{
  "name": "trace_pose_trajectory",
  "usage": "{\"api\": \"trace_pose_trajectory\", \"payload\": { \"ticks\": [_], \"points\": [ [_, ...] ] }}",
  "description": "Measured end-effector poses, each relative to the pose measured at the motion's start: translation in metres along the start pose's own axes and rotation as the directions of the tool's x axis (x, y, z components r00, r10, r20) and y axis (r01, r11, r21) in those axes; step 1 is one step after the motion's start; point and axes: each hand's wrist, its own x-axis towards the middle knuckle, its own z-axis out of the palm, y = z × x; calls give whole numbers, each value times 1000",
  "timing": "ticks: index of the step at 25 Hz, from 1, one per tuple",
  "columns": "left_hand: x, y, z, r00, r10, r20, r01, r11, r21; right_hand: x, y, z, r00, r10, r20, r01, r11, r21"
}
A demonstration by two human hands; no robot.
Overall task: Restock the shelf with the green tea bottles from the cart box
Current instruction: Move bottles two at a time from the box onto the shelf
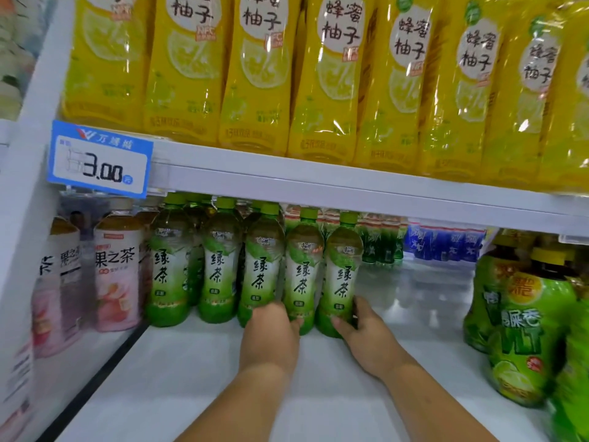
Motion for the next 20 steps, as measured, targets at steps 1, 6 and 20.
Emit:
{"api": "trace_pose_trajectory", "payload": {
  "ticks": [1, 6, 20],
  "points": [
    [1, 0, 0, 1000, -13, -1, 13, 1000, -9, 0, 0, 0, 1000, -9, 7, 9, 1000, -11],
    [3, 0, 0, 999, -37, -9, 37, 999, -18, 0, -1, 0, 999, -32, 5, 32, 998, -52],
    [-16, 8, -14, 991, -115, 72, 133, 927, -349, -13, -16, -6, 986, 146, -86, -153, 986, -73]
  ]
}}
